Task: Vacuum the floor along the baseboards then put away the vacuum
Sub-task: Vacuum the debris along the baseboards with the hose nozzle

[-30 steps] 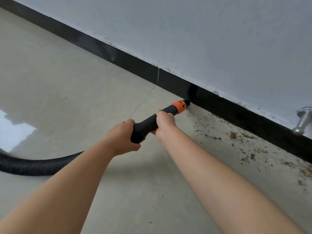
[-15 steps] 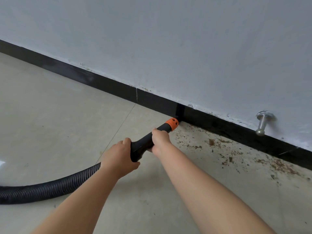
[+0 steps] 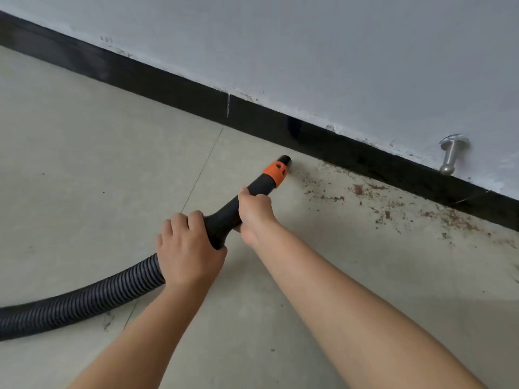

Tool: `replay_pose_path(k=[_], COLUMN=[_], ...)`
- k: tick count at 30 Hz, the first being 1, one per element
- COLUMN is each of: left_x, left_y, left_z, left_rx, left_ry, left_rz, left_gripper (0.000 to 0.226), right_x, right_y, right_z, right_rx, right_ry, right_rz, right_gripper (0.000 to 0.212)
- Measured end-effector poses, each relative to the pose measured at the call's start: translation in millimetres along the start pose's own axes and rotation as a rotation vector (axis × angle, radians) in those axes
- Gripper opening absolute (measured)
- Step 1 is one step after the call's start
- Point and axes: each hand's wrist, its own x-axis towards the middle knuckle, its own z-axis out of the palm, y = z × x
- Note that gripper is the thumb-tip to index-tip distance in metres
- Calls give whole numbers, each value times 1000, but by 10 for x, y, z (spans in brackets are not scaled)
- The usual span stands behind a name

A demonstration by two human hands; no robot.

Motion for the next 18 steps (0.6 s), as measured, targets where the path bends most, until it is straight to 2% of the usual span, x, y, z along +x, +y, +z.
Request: replay_pose_path(k=[3,9,18], left_x=[-56,48,124], left_y=[-112,-29,500], left_z=[-31,-224,-288], left_rx=[-45,-10,76], left_ry=[-32,-220,-267], left_rz=[-4,45,-30], left_gripper=[44,39,34], right_x=[-39,15,-18], right_y=[97,118,-294], right_z=[32,-122,-478], right_rx=[24,93,-2], right_ry=[-9,-32,-133], right_rz=[-4,-7,13], right_gripper=[48,49,39])
